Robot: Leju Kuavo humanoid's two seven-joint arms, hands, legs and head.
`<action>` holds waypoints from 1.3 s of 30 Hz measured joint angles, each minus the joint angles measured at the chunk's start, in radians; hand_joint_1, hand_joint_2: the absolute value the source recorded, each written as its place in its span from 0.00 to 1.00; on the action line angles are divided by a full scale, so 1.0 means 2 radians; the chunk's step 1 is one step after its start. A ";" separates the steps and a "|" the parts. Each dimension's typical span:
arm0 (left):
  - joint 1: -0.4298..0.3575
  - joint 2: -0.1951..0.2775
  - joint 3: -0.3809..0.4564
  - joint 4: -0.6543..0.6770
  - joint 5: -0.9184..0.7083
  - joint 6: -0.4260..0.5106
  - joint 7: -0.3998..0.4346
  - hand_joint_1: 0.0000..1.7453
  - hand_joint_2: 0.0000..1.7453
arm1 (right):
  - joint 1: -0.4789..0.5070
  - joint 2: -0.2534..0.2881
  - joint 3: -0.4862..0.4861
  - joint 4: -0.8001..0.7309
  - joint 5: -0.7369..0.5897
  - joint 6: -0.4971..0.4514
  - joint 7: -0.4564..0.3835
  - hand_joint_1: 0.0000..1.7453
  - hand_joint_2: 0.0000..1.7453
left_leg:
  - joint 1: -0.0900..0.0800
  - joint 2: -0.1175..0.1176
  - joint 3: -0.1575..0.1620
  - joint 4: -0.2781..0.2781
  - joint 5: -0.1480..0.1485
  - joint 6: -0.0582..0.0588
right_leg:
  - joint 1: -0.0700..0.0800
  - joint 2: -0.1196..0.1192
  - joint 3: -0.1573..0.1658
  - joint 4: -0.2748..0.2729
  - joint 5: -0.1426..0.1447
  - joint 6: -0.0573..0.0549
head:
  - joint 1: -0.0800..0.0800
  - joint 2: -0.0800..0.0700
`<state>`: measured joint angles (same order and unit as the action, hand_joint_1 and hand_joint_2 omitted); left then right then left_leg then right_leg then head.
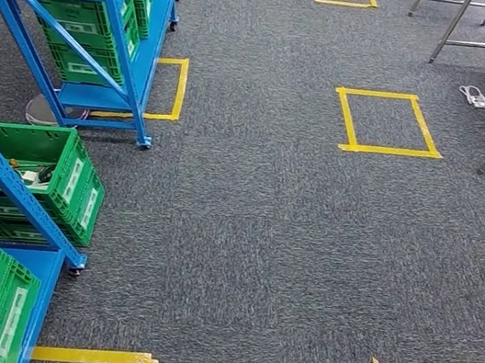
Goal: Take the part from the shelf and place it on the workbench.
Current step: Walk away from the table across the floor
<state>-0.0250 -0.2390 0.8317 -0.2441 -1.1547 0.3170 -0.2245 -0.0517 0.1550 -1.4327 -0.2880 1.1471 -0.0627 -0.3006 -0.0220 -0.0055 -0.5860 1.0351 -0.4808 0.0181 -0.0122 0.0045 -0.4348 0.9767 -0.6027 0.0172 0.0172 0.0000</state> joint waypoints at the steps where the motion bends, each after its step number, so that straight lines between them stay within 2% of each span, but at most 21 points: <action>1: 0.000 0.000 0.001 0.000 0.000 0.000 0.000 0.00 0.00 | 0.000 0.000 0.000 0.000 0.000 0.000 0.000 0.00 0.00 | 0.000 0.000 0.000 0.000 0.000 0.000 | 0.000 0.000 0.000 0.000 0.000 0.000 | 0.000 0.000; 25: 0.000 0.000 0.003 0.000 -0.004 0.000 0.001 0.00 0.00 | 0.000 0.000 0.000 0.000 0.000 0.001 0.001 0.00 0.00 | 0.001 0.000 0.001 0.000 0.000 0.000 | 0.001 0.000 0.001 0.000 0.000 0.000 | 0.000 0.000; 28: 0.000 0.000 0.006 0.000 -0.005 0.000 0.001 0.00 0.00 | 0.000 0.000 0.000 0.000 0.000 0.001 0.001 0.00 0.00 | -0.001 0.000 0.002 -0.002 -0.002 0.007 | -0.001 0.000 0.003 -0.006 0.001 0.006 | 0.000 0.000; 30: 0.000 0.000 0.007 0.000 -0.006 0.001 0.001 0.00 0.00 | -0.001 0.000 0.000 0.000 -0.001 0.001 0.000 0.00 0.00 | 0.001 0.001 0.009 -0.014 0.002 0.013 | 0.000 -0.001 0.003 -0.002 -0.002 0.008 | 0.000 0.000; 31: 0.000 -0.001 0.008 0.000 -0.006 0.001 0.001 0.00 0.00 | -0.001 0.000 0.000 0.000 -0.001 0.001 0.000 0.00 0.00 | 0.003 0.002 0.014 -0.021 0.004 0.015 | 0.000 -0.001 -0.004 0.014 -0.011 0.008 | 0.000 0.000; 32: 0.000 -0.001 0.008 0.000 -0.007 0.001 0.001 0.00 0.00 | -0.001 0.000 0.000 0.000 -0.001 0.001 0.000 0.00 0.00 | 0.004 0.002 0.017 -0.025 0.005 0.016 | 0.000 -0.001 -0.018 0.041 -0.023 0.008 | 0.001 0.000; 34: -0.001 -0.001 0.010 0.000 -0.008 0.001 0.000 0.00 0.00 | 0.000 0.000 0.000 0.001 -0.001 0.001 0.000 0.00 0.00 | 0.004 0.002 0.019 -0.026 0.003 0.017 | -0.001 0.000 -0.062 0.110 -0.049 0.010 | 0.001 0.000; 35: -0.001 -0.002 0.010 0.000 -0.009 0.001 0.000 0.00 0.00 | 0.000 0.000 0.000 0.001 -0.001 0.001 0.000 0.00 0.00 | 0.005 0.002 0.021 -0.026 0.002 0.017 | -0.003 0.000 -0.080 0.133 -0.051 0.011 | 0.001 0.000; 36: 0.000 -0.002 0.010 0.000 -0.009 0.001 0.000 0.00 0.00 | 0.001 0.000 0.000 0.001 -0.001 0.001 0.000 0.00 0.00 | 0.005 0.002 0.023 -0.026 0.000 0.015 | -0.004 -0.001 -0.090 0.138 -0.042 0.013 | 0.001 0.000; 37: 0.000 -0.002 0.011 0.000 -0.009 0.001 0.000 0.00 0.00 | 0.001 -0.001 0.000 0.001 -0.001 0.001 0.000 0.00 0.00 | 0.006 0.002 0.026 -0.025 -0.003 0.012 | -0.006 -0.001 -0.089 0.124 -0.023 0.015 | 0.001 0.000; 38: 0.001 -0.002 0.011 0.000 -0.010 0.001 0.000 0.00 0.00 | 0.001 -0.001 0.000 0.001 -0.001 0.001 0.001 0.00 0.00 | 0.007 0.002 0.029 -0.023 -0.006 0.009 | -0.009 -0.002 -0.080 0.093 0.001 0.017 | 0.001 0.000; 39: 0.001 -0.002 0.011 0.000 -0.010 0.001 0.000 0.00 0.00 | 0.001 -0.001 0.000 0.002 -0.001 0.001 0.001 0.00 0.00 | 0.007 0.002 0.031 -0.021 -0.010 0.005 | -0.010 -0.002 -0.069 0.063 0.019 0.020 | 0.001 0.000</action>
<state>-0.0229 -0.2428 0.8537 -0.2444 -1.1746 0.3189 -0.2235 -0.0504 0.1520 -1.4323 -0.2849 1.1456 -0.0616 -0.2995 -0.0071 -0.0023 -0.5232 0.9933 -0.5008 0.0271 -0.0313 0.0000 -0.5734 1.1030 -0.5649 0.0576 0.0200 0.0000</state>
